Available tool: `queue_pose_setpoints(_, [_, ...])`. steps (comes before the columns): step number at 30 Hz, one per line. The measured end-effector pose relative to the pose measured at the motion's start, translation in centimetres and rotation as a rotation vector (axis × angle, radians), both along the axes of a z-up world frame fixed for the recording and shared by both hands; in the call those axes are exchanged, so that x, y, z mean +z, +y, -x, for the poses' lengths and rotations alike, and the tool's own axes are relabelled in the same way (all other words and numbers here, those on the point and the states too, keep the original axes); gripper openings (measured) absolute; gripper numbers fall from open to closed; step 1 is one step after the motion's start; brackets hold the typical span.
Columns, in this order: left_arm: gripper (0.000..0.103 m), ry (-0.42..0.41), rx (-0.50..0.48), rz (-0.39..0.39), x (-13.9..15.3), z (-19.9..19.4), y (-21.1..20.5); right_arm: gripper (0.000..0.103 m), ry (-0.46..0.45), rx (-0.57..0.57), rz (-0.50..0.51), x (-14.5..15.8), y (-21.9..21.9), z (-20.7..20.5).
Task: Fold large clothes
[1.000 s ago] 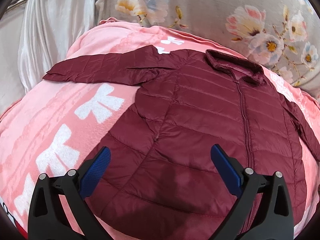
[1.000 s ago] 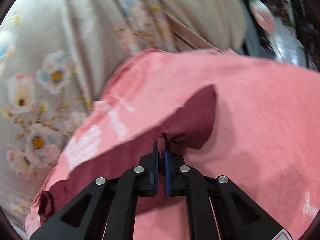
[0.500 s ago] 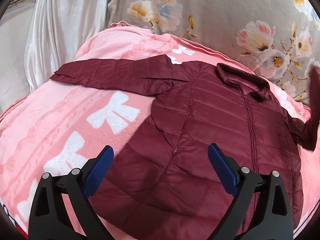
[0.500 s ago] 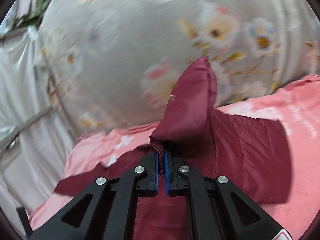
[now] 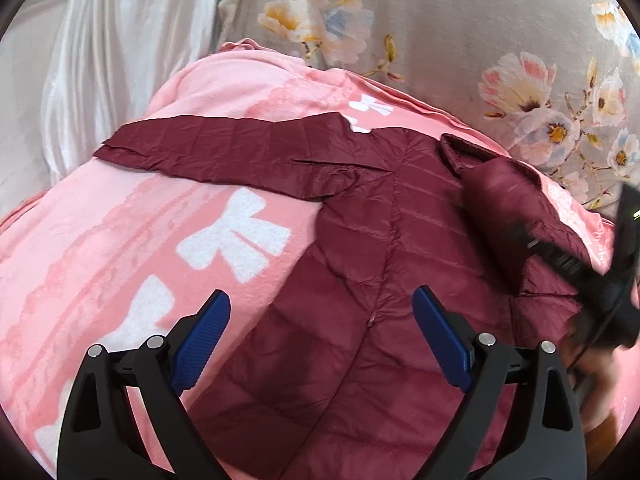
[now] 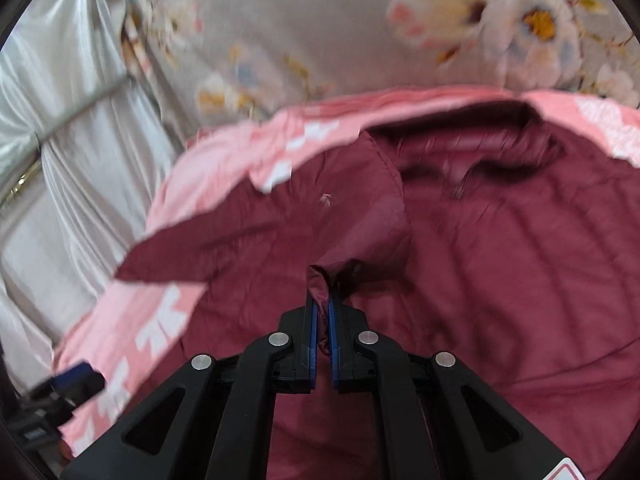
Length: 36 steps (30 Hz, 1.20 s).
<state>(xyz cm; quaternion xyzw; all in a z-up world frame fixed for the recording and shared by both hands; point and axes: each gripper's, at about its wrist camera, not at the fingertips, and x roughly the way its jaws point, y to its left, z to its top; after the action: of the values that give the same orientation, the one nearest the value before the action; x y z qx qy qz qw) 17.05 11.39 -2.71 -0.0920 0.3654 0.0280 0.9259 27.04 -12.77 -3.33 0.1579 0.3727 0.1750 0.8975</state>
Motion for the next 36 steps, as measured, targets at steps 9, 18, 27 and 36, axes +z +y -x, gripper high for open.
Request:
queue_pose_setpoints(9, [0.091,0.07,-0.153,0.217,-2.5,-4.7,-3.8,0.047,0.047,-0.017,-0.01,-0.5,-0.8,1.9])
queue_pose_setpoints(18, [0.09,0.173,-0.155,0.388,-6.3,-10.3,-6.3,0.049,0.043,-0.357,-0.08,-0.4,-14.3,8.3])
queue_pose_setpoints(27, [0.009,0.223,-0.12,0.411,-7.1,-13.6,-5.1,0.049,0.103,-0.6,-0.211,-3.1,-24.2,8.0])
queue_pose_setpoints(36, [0.002,0.086,-0.114,0.28,-3.4,-15.1,-4.0,0.004,0.076,-0.626,-0.292,-4.2,-26.3,3.6])
